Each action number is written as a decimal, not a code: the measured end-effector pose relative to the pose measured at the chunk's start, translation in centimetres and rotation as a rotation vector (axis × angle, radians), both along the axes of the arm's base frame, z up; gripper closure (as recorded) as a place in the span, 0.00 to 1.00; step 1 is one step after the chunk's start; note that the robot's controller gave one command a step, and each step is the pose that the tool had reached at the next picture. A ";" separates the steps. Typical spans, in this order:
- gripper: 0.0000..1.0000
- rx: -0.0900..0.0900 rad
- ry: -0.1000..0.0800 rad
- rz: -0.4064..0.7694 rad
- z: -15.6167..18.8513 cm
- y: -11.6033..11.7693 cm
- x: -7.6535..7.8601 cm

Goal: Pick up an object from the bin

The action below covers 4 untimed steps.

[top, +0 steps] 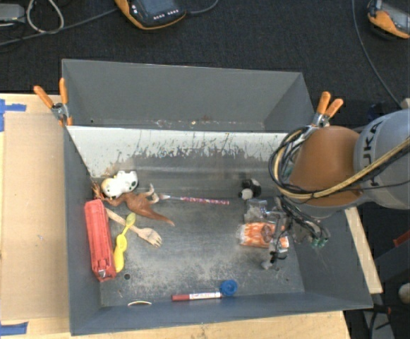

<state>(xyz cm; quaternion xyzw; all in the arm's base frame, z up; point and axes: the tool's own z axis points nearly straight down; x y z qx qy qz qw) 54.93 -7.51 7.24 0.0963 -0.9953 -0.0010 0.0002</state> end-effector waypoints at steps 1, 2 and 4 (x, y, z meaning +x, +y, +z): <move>1.00 -0.001 -0.008 0.134 -0.3 -1.9 3.6; 1.00 0.000 -0.008 0.133 -0.3 -1.9 3.5; 1.00 0.004 0.004 0.104 14.0 -2.0 3.4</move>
Offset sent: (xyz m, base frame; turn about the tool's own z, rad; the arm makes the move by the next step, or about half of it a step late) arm 0.0000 0.0000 0.0000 0.0000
